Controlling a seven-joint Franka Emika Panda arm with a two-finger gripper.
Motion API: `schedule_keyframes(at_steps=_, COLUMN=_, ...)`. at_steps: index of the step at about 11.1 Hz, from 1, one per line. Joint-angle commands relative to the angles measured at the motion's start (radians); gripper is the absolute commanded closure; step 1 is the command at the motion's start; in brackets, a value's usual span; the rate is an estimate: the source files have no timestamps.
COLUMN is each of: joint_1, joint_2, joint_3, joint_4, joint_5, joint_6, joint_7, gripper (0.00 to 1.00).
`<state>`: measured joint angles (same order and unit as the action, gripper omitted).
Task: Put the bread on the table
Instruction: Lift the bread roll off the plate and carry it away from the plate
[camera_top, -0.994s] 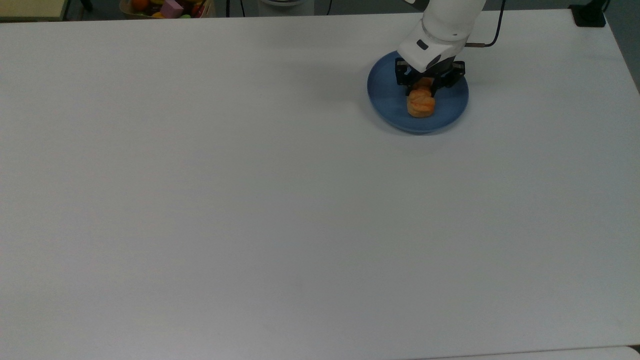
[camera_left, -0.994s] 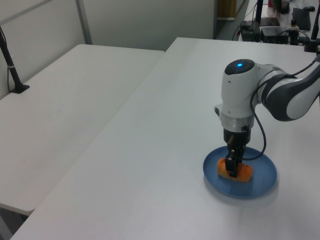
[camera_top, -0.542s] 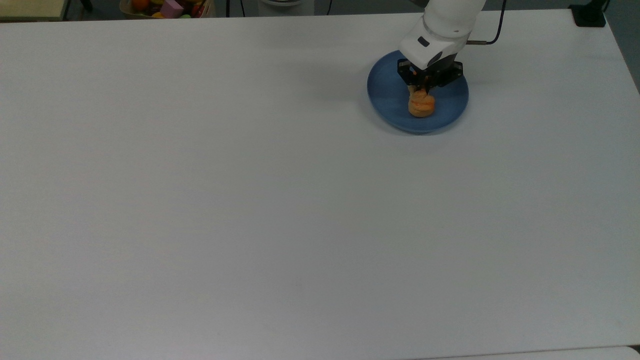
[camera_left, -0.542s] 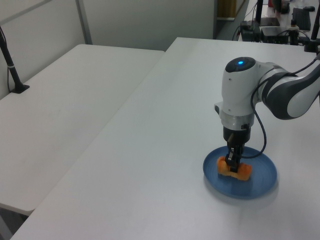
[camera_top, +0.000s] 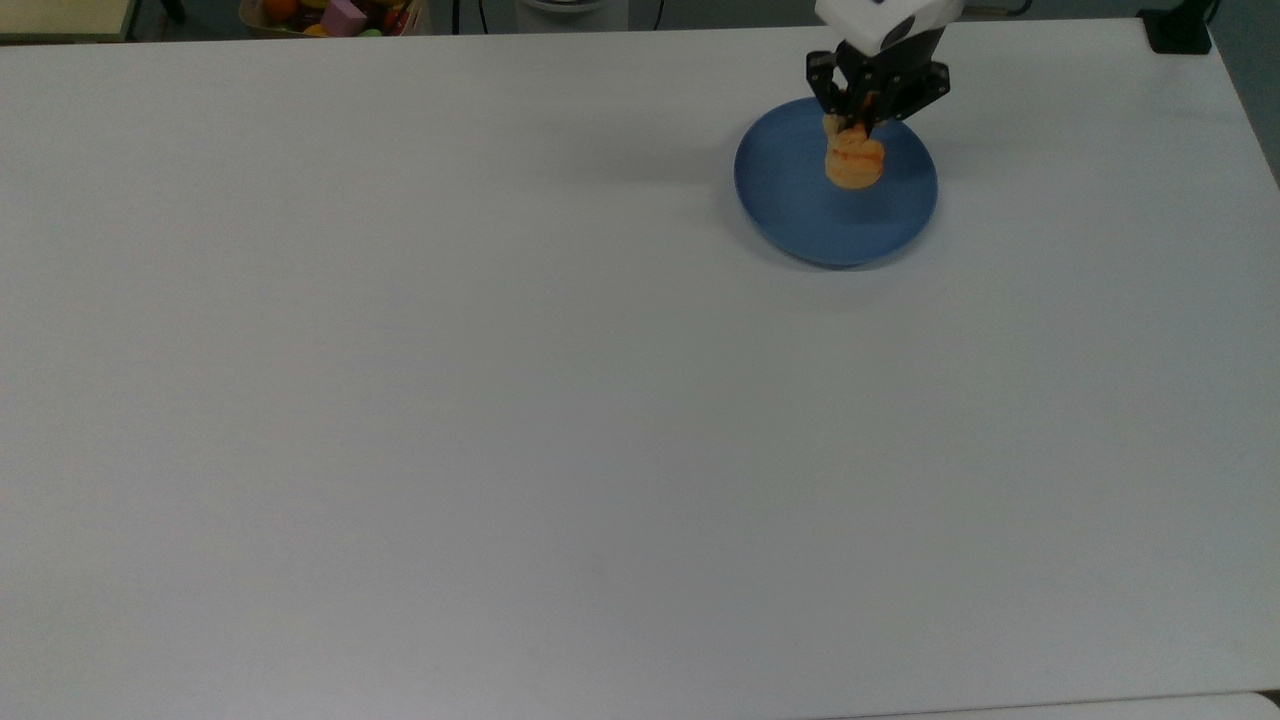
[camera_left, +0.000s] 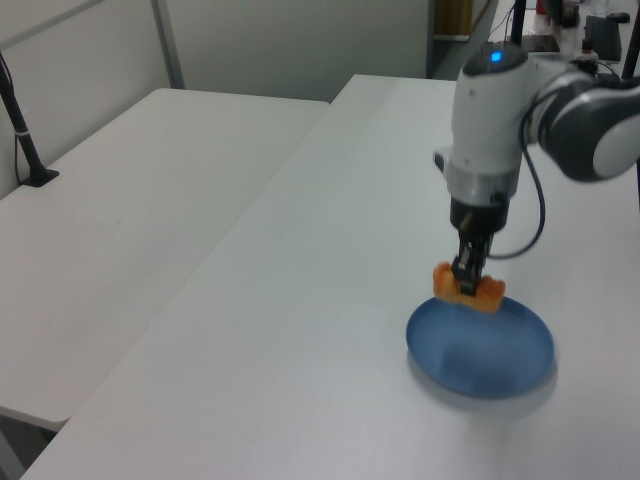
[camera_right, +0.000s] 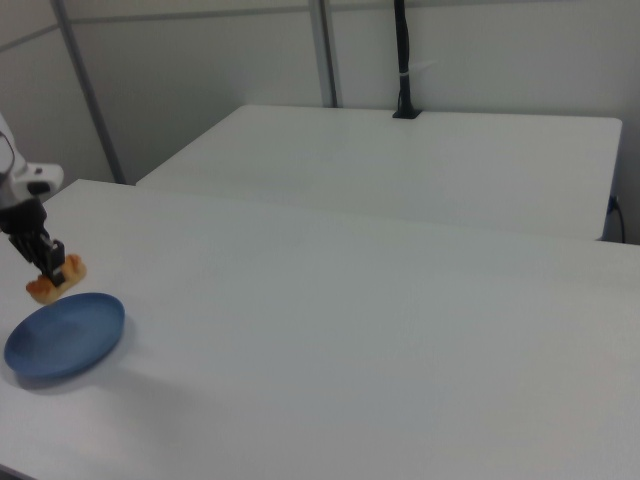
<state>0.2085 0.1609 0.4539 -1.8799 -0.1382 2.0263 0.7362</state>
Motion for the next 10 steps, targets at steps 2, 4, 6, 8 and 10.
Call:
schedule_keyframes(at_steps=2, joint_1=-0.003, joint_2=-0.037, joint_3=-0.014, joint_4=0.125, joint_5=-0.003, joint_6=-0.15, joint_7=-0.056, gripper=0.85)
schedule_keyframes(at_steps=4, joint_1=-0.043, joint_2=-0.07, joint_3=-0.03, joint_4=0.127, joint_5=0.003, joint_6=-0.194, joint_7=-0.15, gripper=0.85)
schedule_keyframes(at_steps=6, joint_1=-0.049, joint_2=-0.118, joint_3=-0.133, joint_4=0.127, joint_5=0.067, joint_6=-0.231, joint_7=-0.295, gripper=0.85)
schedule_keyframes(at_steps=8, joint_1=-0.049, joint_2=-0.152, joint_3=-0.26, joint_4=0.128, joint_5=0.112, joint_6=-0.264, joint_7=-0.453, gripper=0.85)
schedule_keyframes(at_steps=10, joint_1=-0.049, joint_2=-0.152, joint_3=-0.378, joint_4=0.13, joint_5=0.112, joint_6=-0.27, joint_7=-0.576, gripper=0.85)
